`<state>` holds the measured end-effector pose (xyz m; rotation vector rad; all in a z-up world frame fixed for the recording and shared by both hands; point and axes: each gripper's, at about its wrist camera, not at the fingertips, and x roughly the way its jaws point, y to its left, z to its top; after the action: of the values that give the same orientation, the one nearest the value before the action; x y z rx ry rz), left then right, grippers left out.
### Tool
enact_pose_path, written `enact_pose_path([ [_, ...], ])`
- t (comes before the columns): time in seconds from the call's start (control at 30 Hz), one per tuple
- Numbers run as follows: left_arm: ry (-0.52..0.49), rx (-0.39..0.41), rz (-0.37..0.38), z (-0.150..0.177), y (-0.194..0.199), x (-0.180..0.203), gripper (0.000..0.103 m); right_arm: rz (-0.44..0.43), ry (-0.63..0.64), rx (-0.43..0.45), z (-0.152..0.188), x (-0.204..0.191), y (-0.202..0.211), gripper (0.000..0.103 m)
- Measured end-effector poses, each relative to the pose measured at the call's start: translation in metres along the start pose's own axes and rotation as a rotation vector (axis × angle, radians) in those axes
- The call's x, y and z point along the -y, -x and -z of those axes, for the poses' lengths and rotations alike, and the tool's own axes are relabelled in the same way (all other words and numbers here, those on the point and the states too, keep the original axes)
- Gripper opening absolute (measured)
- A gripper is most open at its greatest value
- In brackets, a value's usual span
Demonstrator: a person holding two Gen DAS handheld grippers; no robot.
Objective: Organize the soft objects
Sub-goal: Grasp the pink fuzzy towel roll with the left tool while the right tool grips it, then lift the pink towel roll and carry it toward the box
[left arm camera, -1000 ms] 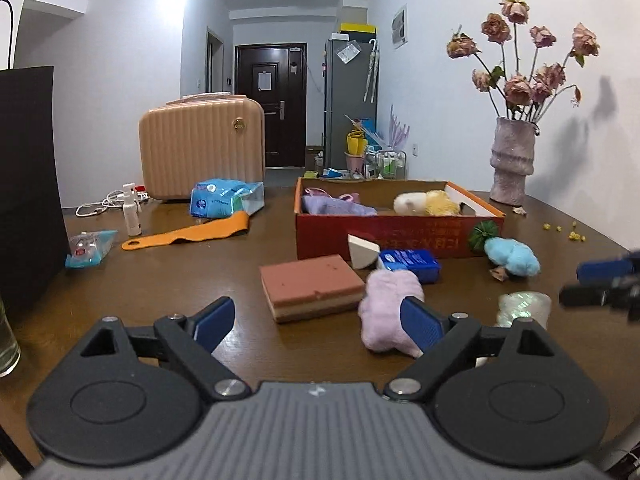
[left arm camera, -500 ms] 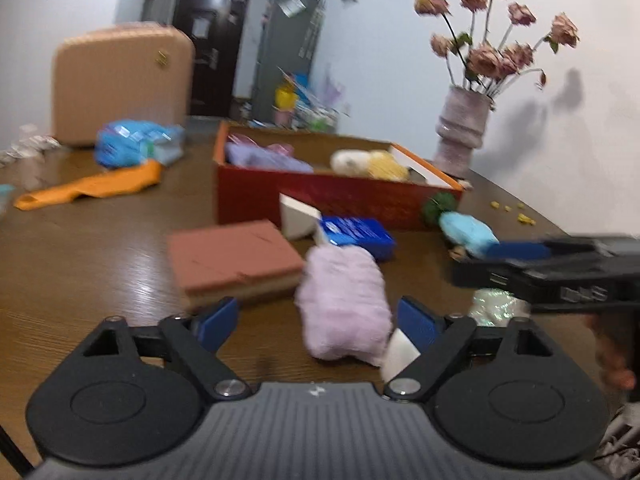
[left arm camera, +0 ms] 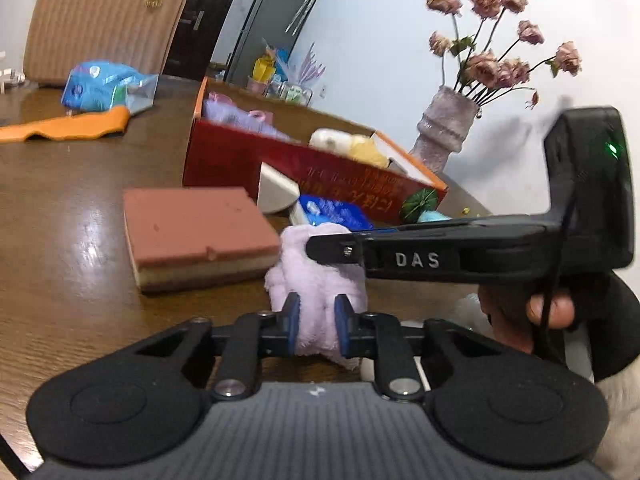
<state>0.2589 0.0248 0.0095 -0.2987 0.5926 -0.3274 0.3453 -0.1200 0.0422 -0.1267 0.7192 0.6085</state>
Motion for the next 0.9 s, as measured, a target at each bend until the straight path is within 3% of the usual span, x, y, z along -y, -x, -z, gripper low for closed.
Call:
enact_pose_path([
  [0.2,-0.054,0.095,0.084,0.001,0.051,0.019,0.017,0.052,-0.044,0.187,0.018,-0.023,0.085,0.024],
  [0.4,-0.033,0.002,0.112,0.035,0.065,0.03,0.013,0.033,-0.212,0.184,0.097,-0.034,0.132,0.024],
  [0.5,-0.043,-0.043,0.036,0.05,0.057,0.038,0.013,0.098,-0.317,0.177,0.133,-0.03,0.132,0.024],
  [0.6,-0.017,-0.039,0.066,0.054,0.067,0.036,0.014,0.137,-0.407,0.207,0.154,-0.021,0.134,0.024],
  [0.63,-0.022,-0.03,0.088,0.054,0.073,0.037,0.018,0.156,-0.427,0.211,0.158,-0.019,0.135,0.024],
  [0.7,-0.044,-0.033,0.135,0.056,0.081,0.046,0.034,0.181,-0.438,0.215,0.164,-0.019,0.133,0.026],
  [0.73,-0.051,-0.045,0.155,0.06,0.082,0.052,0.05,0.183,-0.444,0.22,0.166,-0.018,0.132,0.027],
  [0.83,-0.066,-0.109,0.152,0.078,0.07,0.075,0.051,0.189,-0.459,0.242,0.17,-0.02,0.131,0.031],
  [0.9,-0.069,-0.123,0.104,0.086,0.062,0.084,0.046,0.182,-0.449,0.237,0.17,-0.02,0.134,0.031],
])
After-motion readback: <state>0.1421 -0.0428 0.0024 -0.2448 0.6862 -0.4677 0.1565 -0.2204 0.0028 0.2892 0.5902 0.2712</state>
